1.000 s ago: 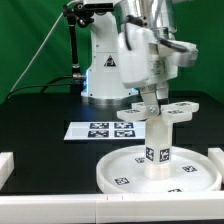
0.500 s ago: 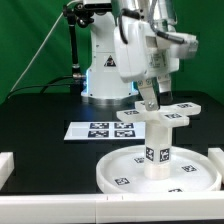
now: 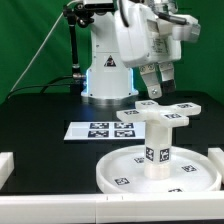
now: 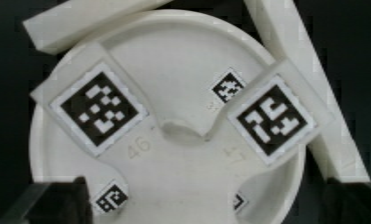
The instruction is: Assemble round table
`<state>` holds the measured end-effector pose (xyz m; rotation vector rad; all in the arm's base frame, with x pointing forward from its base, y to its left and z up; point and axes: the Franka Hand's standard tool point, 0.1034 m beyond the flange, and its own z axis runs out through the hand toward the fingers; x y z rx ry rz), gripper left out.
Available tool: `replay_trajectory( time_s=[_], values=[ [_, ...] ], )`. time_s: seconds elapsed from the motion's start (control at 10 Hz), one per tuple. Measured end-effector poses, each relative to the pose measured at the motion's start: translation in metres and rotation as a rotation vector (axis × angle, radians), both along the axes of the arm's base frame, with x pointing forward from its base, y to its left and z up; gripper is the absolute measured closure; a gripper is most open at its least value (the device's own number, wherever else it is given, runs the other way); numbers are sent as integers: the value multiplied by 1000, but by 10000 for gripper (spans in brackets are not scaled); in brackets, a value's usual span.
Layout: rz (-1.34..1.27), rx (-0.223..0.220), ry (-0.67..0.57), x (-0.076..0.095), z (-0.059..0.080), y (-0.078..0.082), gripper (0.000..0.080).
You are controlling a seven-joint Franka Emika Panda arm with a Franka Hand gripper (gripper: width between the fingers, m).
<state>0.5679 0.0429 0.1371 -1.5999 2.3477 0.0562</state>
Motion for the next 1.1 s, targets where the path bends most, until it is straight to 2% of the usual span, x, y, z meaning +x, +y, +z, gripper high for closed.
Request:
replay_trajectory(
  time_s=[0.3, 0.5, 0.6, 1.1],
  values=[
    [353, -81, -68, 2, 0, 0, 150],
    [623, -146, -95, 4, 2, 8, 150],
    [718, -157, -97, 4, 4, 14, 150],
    [1110, -243, -176, 4, 3, 10, 150]
  ],
)
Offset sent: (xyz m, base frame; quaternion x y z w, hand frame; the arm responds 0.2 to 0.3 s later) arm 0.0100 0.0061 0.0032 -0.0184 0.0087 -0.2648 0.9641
